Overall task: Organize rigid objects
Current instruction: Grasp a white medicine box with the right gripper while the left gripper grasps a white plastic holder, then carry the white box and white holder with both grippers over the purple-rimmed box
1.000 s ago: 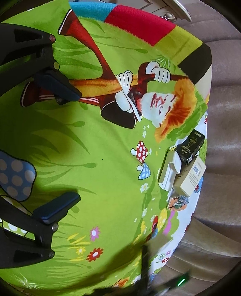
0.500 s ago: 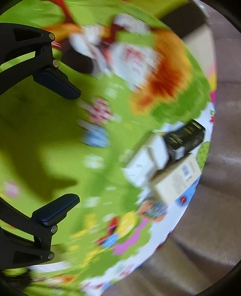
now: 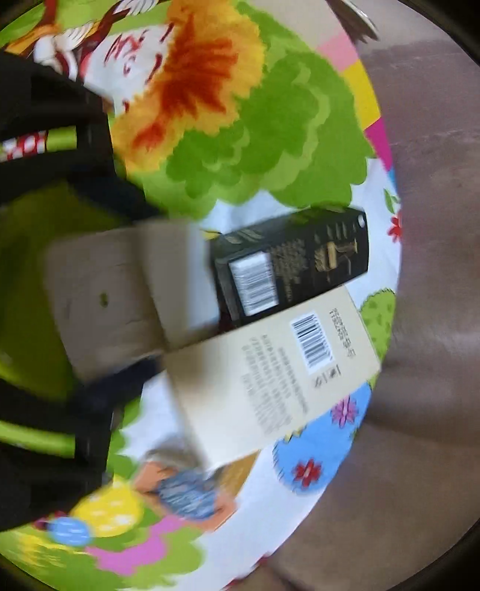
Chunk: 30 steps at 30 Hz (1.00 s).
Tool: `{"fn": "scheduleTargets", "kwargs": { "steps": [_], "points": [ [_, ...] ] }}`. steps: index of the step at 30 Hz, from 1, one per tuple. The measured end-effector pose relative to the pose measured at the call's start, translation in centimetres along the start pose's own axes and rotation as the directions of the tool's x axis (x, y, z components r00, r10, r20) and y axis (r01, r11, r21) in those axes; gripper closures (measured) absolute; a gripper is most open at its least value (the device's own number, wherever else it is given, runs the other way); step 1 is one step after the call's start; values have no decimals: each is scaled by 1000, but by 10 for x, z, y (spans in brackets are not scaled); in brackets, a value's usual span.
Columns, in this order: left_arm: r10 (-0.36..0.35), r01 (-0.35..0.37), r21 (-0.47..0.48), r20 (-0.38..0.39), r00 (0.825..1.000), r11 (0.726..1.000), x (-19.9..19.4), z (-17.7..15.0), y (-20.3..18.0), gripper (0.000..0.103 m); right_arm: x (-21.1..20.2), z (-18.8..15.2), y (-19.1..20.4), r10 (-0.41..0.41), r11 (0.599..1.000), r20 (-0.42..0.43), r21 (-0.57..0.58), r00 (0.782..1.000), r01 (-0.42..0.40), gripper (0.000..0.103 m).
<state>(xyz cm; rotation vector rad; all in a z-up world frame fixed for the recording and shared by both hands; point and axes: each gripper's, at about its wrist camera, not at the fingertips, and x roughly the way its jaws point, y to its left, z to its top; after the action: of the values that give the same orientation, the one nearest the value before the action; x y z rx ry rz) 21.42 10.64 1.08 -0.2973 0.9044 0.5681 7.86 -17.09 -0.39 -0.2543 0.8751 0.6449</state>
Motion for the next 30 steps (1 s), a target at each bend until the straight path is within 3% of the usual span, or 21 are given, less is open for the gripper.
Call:
{"fn": "scheduleTargets", "kwargs": {
  "steps": [3,5,8,10,14,18,22,24,27,30],
  "points": [
    [-129,128,106,1,992,986,-21,-27,23,39,1,0,2,6,1000,-4,-15,1000,-6,39],
    [-201,197,187,2,980,962,-43,-52,43,39,2,0,4,6,1000,-7,-23,1000,-6,36],
    [-262,247,286,13,965,926,-71,-89,74,39,2,0,3,22,1000,-7,-21,1000,-22,33],
    [-312,295,302,9,950,907,-83,-105,93,39,3,3,0,26,1000,-11,-10,1000,-26,29],
    [-324,309,314,-4,946,898,-90,-118,104,39,16,18,-2,-19,1000,-40,6,999,19,26],
    [-287,282,296,-27,958,913,-89,-118,106,38,29,35,-3,-45,998,-61,38,997,48,26],
    [-237,223,330,1,972,917,-86,-120,103,37,36,43,0,-77,996,-58,41,995,79,26],
    [-239,226,323,1,971,919,-86,-119,105,39,34,42,2,-94,994,-45,45,995,96,59],
    [-245,234,336,-10,970,912,-90,-122,105,39,22,34,7,-130,987,-46,87,990,133,59],
    [-276,270,340,-30,961,901,-103,-136,108,39,5,18,13,-116,983,-43,138,992,120,59]
  ]
}}
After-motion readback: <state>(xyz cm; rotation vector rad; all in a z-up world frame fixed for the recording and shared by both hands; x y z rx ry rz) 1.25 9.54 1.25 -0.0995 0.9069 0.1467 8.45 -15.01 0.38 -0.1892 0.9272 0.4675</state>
